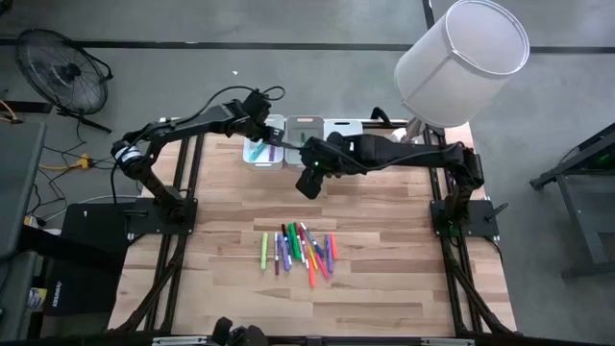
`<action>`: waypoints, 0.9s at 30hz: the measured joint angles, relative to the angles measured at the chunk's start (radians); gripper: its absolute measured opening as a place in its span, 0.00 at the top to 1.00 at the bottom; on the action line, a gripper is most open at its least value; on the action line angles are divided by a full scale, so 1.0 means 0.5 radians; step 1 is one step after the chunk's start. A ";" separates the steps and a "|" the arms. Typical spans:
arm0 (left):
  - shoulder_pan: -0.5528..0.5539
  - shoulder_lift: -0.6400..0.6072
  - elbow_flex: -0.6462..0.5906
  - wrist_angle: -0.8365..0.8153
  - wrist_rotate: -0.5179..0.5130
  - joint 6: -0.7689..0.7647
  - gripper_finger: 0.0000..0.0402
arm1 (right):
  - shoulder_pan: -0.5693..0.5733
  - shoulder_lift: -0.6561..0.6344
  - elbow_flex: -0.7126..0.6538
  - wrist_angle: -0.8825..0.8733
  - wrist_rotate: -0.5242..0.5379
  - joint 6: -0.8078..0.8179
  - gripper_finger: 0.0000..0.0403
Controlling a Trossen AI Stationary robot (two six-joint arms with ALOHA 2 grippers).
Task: Pick & Place Markers
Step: Put the violet highlighter pen into the left white bin, then put the light green highlighter pen into the left white bin
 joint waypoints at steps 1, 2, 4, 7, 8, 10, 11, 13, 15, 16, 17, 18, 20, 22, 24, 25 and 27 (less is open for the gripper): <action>0.000 0.002 0.000 -0.004 0.001 0.009 0.71 | 0.007 0.000 -0.024 -0.001 -0.008 0.017 0.45; 0.000 0.002 0.000 -0.008 0.001 0.013 0.70 | 0.012 0.000 -0.049 -0.002 -0.018 0.038 0.45; 0.000 0.001 0.000 -0.004 0.001 0.017 0.70 | 0.026 0.000 -0.105 -0.002 -0.030 0.083 0.45; 0.000 0.001 0.000 -0.009 0.000 0.018 0.70 | 0.056 0.001 -0.172 -0.010 -0.031 0.137 0.45; 0.000 0.001 0.000 -0.018 0.000 0.025 0.70 | 0.066 0.001 -0.188 -0.012 -0.030 0.151 0.45; 0.002 -0.019 -0.001 -0.079 0.000 0.062 0.69 | 0.089 0.001 -0.207 -0.020 -0.030 0.168 0.45; 0.001 -0.038 -0.001 -0.117 0.000 0.091 0.69 | 0.101 0.001 -0.215 -0.020 -0.028 0.185 0.45; 0.000 -0.068 0.000 -0.163 0.000 0.145 0.69 | 0.119 0.001 -0.216 -0.027 -0.015 0.202 0.45; 0.000 -0.096 -0.001 -0.247 -0.001 0.155 0.69 | 0.134 0.001 -0.216 -0.022 -0.015 0.206 0.45; 0.000 -0.111 -0.002 -0.267 -0.001 0.153 0.69 | 0.140 0.001 -0.216 -0.024 -0.014 0.213 0.45; -0.001 -0.131 -0.002 -0.278 0.001 0.152 0.69 | 0.143 0.001 -0.216 -0.024 -0.014 0.215 0.45; -0.004 -0.152 -0.002 -0.305 0.011 0.151 0.69 | 0.145 0.001 -0.216 -0.024 -0.015 0.216 0.45; -0.004 -0.209 -0.002 -0.391 0.053 0.145 0.69 | 0.152 0.001 -0.216 -0.029 -0.011 0.231 0.45; -0.012 -0.288 -0.002 -0.479 0.061 0.146 0.69 | 0.153 0.001 -0.216 -0.049 0.018 0.245 0.45; -0.059 -0.352 -0.001 -0.552 0.033 0.142 0.69 | 0.155 0.001 -0.216 -0.100 0.044 0.245 0.45; -0.089 -0.378 -0.002 -0.587 0.005 0.134 0.69 | 0.155 0.001 -0.216 -0.133 0.061 0.246 0.45; -0.153 -0.454 -0.004 -0.677 -0.042 0.091 0.69 | 0.155 0.001 -0.216 -0.200 0.076 0.249 0.45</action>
